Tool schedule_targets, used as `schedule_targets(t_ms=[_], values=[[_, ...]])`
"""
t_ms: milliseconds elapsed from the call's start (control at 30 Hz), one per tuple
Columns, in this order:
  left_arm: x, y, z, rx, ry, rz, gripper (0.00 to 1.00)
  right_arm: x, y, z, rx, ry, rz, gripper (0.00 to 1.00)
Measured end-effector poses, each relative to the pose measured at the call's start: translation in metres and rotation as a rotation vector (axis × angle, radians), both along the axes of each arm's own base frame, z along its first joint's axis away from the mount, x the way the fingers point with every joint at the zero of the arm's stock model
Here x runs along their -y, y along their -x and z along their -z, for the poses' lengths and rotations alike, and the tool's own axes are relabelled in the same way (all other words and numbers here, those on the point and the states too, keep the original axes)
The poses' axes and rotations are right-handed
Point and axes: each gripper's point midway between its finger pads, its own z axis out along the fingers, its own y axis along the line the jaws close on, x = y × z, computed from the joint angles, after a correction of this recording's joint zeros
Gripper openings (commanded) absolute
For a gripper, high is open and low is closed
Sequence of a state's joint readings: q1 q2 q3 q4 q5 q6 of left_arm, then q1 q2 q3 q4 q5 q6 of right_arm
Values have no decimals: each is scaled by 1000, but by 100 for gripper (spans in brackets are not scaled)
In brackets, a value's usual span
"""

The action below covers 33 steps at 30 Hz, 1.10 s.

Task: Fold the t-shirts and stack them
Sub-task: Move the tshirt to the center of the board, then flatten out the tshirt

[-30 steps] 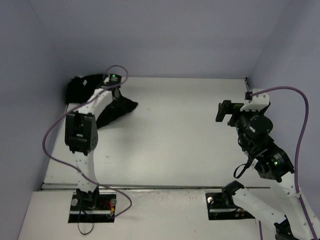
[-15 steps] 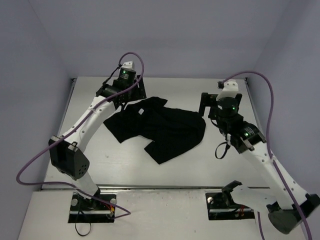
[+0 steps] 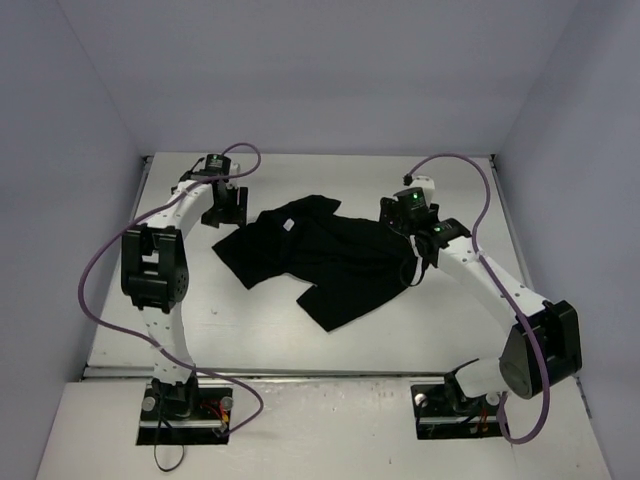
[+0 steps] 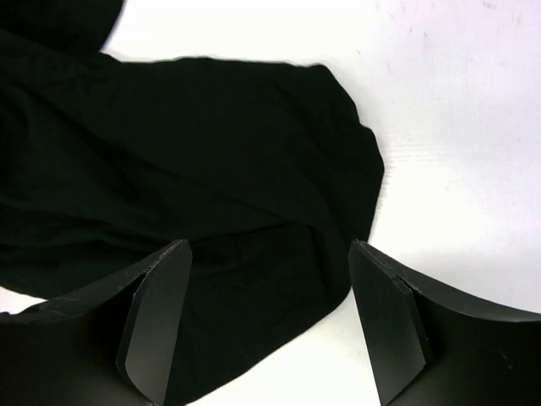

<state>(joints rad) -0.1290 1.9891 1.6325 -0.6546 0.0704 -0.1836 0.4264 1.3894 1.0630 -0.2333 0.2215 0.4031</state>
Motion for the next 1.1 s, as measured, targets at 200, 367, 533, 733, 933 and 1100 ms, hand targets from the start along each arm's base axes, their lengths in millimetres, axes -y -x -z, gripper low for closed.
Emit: schedule_targets(t_ms=[200, 367, 533, 733, 933, 1100], values=[[-38, -8, 40, -82, 9, 23, 59, 12, 23, 22, -45, -4, 15, 76], [-44, -9, 48, -95, -15, 38, 55, 19, 33, 29, -56, -26, 51, 77], [-39, -4, 56, -104, -40, 32, 50, 28, 36, 47, -102, -45, 107, 77], [-30, -2, 57, -82, -61, 5, 19, 27, 32, 100, -243, -41, 132, 71], [-22, 7, 58, -63, -70, -26, 20, 32, 24, 141, -342, -53, 156, 58], [-23, 29, 58, -79, -57, -56, 20, 31, -5, 141, -317, -54, 156, 42]])
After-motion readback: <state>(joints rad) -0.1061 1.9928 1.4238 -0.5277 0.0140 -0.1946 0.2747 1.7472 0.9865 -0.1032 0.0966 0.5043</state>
